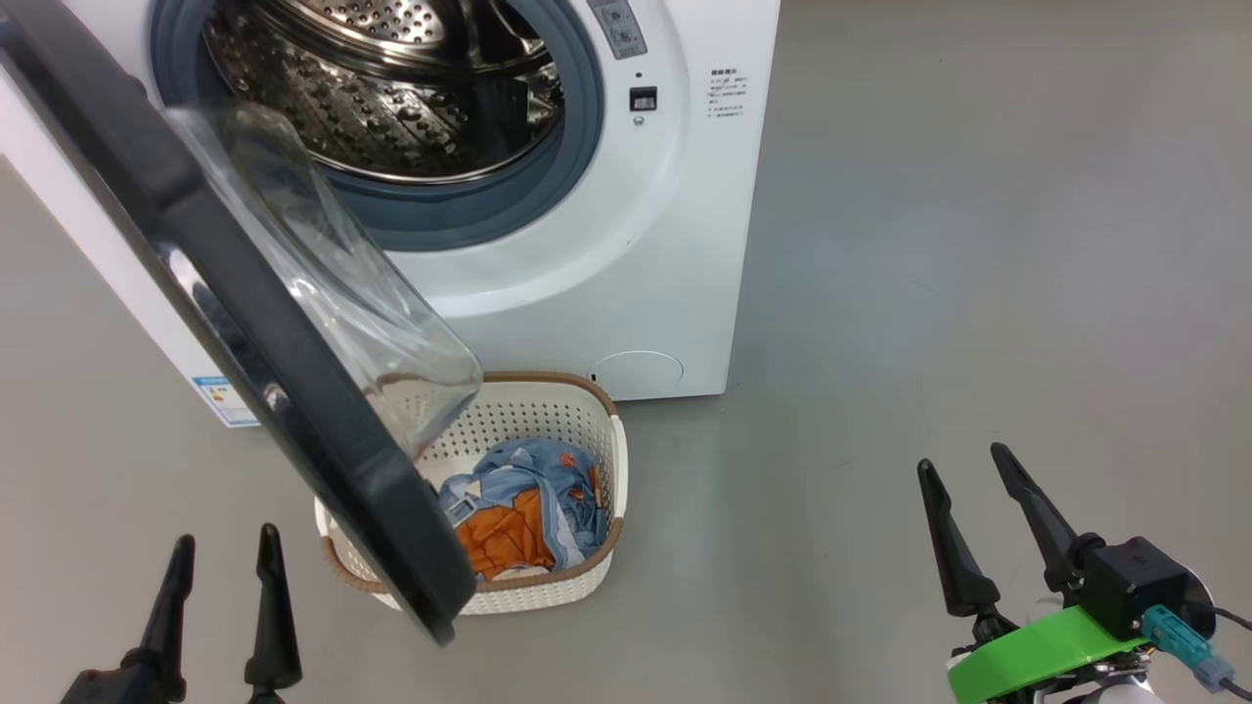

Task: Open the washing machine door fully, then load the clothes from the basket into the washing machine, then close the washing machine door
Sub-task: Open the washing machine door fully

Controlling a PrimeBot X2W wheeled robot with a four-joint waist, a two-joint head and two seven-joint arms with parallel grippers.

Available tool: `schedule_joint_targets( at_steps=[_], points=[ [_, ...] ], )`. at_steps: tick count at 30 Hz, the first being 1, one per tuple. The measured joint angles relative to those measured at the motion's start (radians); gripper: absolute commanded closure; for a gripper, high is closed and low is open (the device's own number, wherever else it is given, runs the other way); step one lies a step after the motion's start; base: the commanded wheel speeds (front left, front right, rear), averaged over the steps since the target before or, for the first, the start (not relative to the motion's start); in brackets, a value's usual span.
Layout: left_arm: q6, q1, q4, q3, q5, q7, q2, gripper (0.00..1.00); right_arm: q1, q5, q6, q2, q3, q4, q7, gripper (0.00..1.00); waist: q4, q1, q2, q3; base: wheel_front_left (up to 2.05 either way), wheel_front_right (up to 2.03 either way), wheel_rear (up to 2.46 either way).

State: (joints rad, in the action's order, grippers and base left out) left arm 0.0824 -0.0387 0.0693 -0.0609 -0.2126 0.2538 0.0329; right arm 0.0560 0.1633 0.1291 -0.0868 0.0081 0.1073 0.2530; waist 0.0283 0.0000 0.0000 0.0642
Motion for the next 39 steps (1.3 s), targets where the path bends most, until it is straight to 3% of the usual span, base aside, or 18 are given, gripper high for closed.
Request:
schedule_joint_targets(
  at_steps=[12,39],
  points=[
    [0.000,-0.001,0.004,0.016,0.002,0.000,0.000,0.00,0.000,-0.057,0.000,0.021,-0.034,0.040,0.000,0.00,0.006,0.0000,0.0000,-0.006,0.00,0.00,0.00],
    [0.010,-0.014,0.018,0.025,0.043,0.000,0.001,0.00,0.000,-0.065,0.000,0.038,-0.102,0.072,0.000,0.00,0.005,0.0000,0.0000,-0.010,0.00,0.00,0.00]
  ],
)
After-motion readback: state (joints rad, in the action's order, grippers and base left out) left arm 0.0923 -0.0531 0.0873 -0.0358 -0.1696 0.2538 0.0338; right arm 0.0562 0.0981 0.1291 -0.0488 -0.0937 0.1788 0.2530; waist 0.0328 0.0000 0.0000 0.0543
